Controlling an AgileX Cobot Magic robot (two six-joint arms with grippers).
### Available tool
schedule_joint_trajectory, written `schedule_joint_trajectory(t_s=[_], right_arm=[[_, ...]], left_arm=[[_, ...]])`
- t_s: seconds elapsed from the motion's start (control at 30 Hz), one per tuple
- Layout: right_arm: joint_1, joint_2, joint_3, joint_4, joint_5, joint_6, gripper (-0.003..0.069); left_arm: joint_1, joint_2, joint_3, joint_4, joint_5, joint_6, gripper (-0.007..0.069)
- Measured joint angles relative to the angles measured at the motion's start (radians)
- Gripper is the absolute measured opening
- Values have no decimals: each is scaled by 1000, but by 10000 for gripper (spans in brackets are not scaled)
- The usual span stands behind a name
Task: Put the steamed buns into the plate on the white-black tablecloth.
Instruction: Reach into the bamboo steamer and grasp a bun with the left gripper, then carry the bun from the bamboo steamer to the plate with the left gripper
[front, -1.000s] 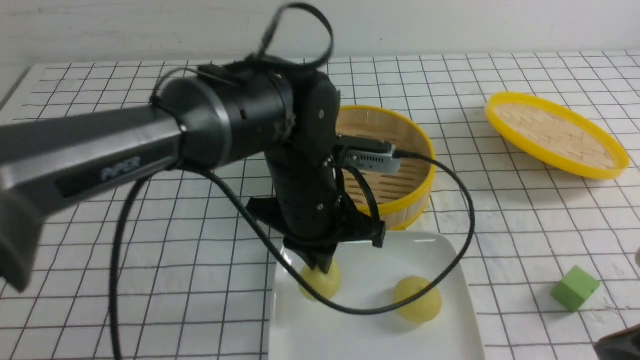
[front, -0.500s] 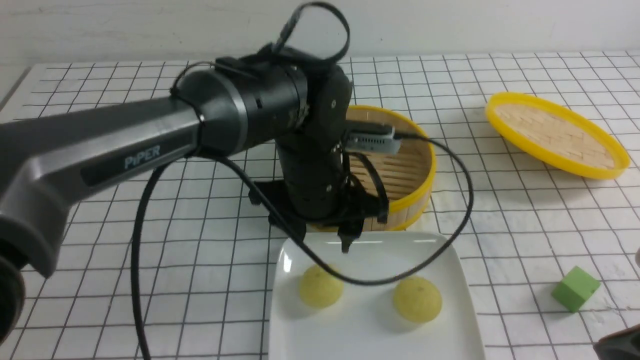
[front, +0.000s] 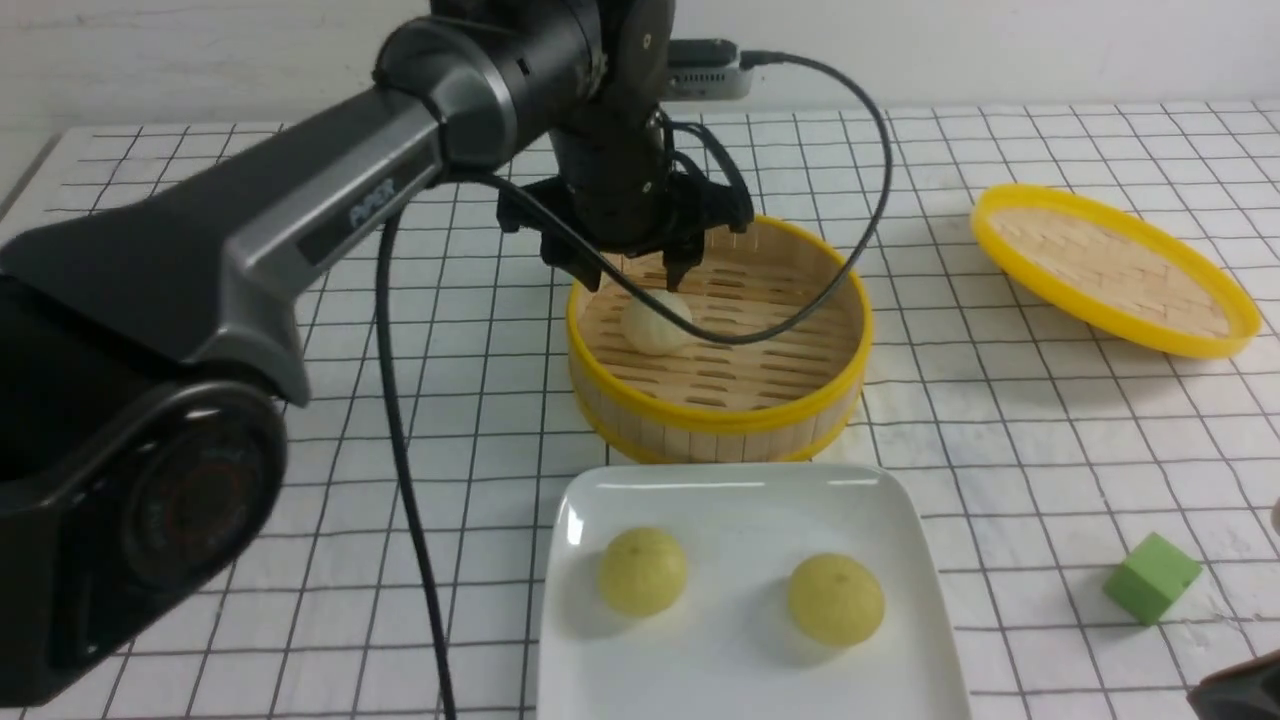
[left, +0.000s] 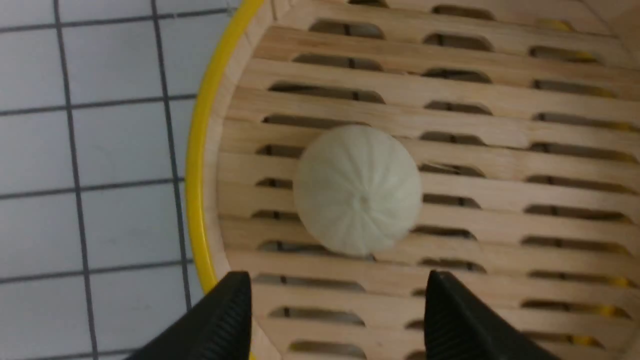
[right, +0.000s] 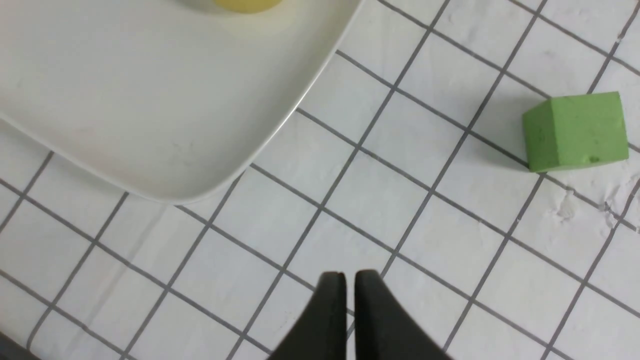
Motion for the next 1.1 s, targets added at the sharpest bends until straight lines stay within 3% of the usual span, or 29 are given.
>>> schedule_joint_trajectory(t_s=[0.23,0.3,0.37,0.4,0.47,0.5,0.73,0.93,1.1], right_arm=[[0,0,0,0,9,3,60],[0,0,0,0,12,7,63],[0,0,0,0,13,12,66],[0,0,0,0,13,12,67],[0,0,0,0,13,15,71],[0,0,0,0,14,15,73],[0,0,0,0,17,18,83],[0,0,0,0,34,19,91],[0,-18,0,0,47,19,92]], left_arm=[[-1,99,-19,-14,-61,0,377],[-1,117,-19,-14,-83,0,321],[-1,120,-21,-17,-92,0,211],[-1,120,-22,-17,-92,0,201],[-1,115,-26,-41,-71,4,62],[-1,112,-28,-49,-59,14,43],[-1,-13,-92,-149,123,123,27],[-3,-216,-68,-231,140,205,27],[-77,-408,252,-323,144,293,29]])
